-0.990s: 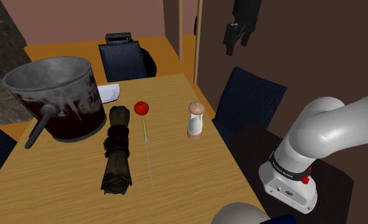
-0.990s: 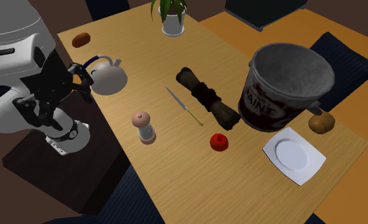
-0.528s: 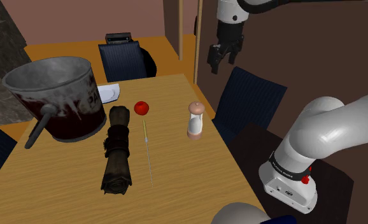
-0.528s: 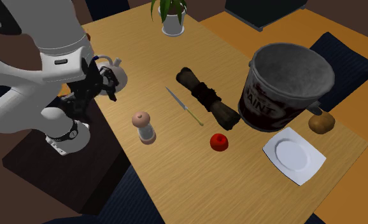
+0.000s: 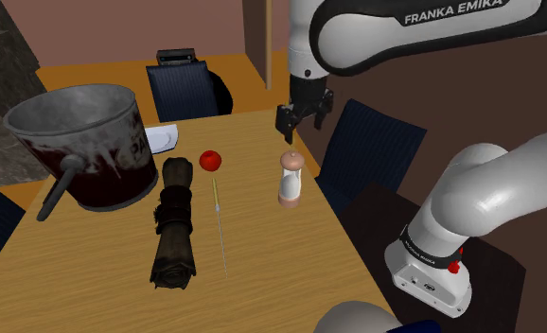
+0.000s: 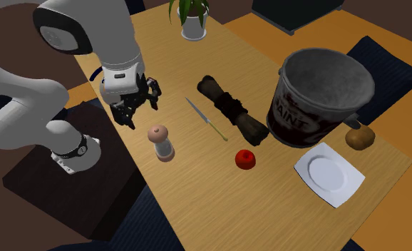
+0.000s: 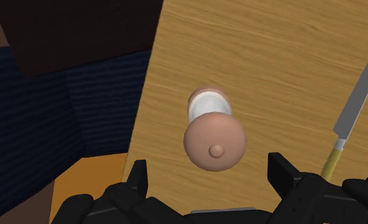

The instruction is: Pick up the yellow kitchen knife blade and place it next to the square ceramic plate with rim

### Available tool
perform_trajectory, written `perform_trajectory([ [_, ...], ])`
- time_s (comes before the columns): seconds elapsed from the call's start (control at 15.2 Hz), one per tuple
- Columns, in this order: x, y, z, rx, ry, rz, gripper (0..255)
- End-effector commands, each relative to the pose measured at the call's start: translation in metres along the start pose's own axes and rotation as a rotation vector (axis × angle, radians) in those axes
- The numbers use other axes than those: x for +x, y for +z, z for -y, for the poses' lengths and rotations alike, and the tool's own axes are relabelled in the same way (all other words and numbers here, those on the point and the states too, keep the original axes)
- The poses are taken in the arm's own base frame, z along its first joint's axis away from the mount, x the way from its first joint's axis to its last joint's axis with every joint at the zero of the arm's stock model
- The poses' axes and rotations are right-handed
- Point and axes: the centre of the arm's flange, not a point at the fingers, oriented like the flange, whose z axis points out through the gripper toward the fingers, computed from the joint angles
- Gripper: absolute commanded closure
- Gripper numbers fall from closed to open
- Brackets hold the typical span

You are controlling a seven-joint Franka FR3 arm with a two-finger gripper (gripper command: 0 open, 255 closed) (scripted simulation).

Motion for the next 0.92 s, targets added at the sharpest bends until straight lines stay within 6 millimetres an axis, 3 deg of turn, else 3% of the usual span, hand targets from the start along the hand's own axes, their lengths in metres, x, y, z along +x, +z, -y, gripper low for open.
perform_trajectory([
  [0.0,0.003,0.016,0.018,0.007,0.030,0.003,0],
  [0.86,0.024,0.115,0.151,0.041,0.204,0.031,0],
])
